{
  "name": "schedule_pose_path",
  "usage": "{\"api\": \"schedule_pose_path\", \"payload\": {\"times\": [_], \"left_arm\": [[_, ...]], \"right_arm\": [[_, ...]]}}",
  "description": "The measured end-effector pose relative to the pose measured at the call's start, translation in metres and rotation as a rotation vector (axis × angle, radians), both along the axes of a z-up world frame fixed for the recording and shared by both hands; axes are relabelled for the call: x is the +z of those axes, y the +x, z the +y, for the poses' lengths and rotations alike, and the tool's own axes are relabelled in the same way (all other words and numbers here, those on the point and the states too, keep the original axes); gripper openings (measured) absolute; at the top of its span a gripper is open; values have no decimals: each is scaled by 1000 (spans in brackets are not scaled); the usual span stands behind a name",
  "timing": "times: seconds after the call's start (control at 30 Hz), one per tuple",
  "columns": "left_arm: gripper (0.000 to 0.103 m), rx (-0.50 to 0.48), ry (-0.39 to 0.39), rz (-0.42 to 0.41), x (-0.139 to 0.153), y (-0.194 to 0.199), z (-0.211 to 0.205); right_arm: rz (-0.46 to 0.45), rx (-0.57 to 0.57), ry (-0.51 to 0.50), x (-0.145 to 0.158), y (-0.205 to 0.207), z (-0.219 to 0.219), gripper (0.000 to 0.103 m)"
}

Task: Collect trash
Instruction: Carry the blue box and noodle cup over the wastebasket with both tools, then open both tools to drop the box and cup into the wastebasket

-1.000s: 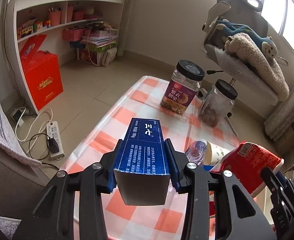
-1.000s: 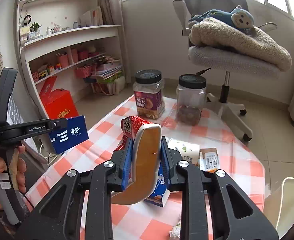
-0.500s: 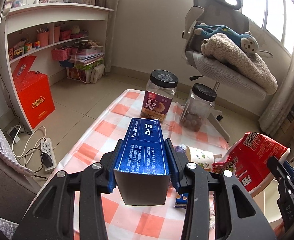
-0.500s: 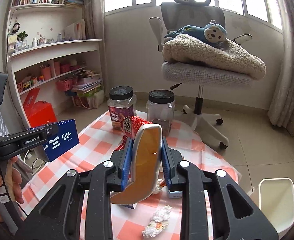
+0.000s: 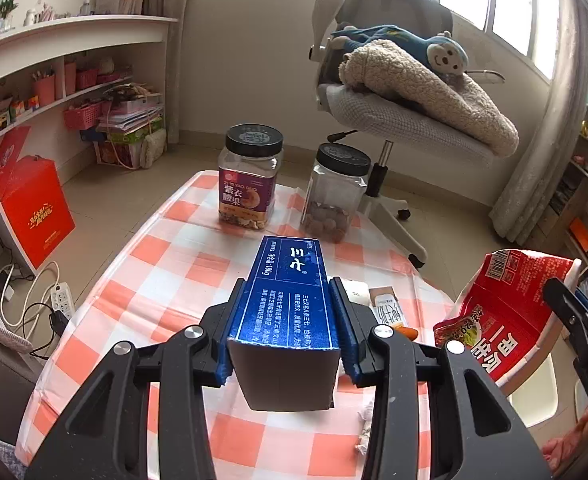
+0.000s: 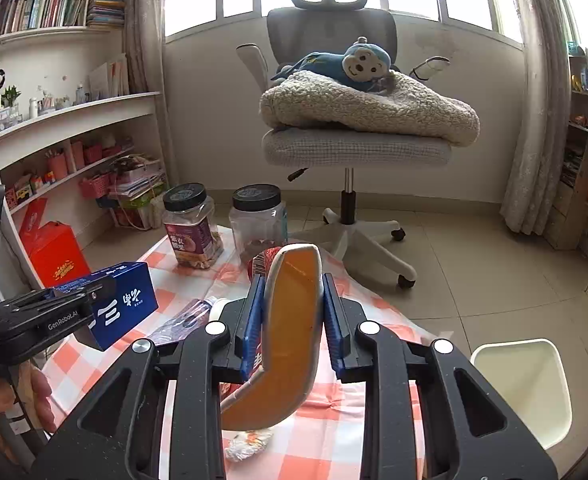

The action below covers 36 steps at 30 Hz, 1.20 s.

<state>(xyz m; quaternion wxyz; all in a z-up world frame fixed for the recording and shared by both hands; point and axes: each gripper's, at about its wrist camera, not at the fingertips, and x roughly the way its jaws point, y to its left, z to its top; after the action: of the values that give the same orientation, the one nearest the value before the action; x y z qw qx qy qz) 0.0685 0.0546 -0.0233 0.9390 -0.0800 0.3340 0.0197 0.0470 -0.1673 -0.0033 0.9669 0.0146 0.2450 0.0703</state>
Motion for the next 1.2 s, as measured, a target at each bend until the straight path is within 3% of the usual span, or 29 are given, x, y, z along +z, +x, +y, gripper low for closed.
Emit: {"api": "schedule_pose_path", "payload": {"times": [0.6, 1.2], "left_arm": [[41, -125, 27, 17, -12, 3, -74], [41, -301, 43, 21, -12, -4, -174]], "right_arm": [[-7, -174, 9, 5, -11, -89, 27], [51, -551, 101, -3, -20, -236, 30]]}}
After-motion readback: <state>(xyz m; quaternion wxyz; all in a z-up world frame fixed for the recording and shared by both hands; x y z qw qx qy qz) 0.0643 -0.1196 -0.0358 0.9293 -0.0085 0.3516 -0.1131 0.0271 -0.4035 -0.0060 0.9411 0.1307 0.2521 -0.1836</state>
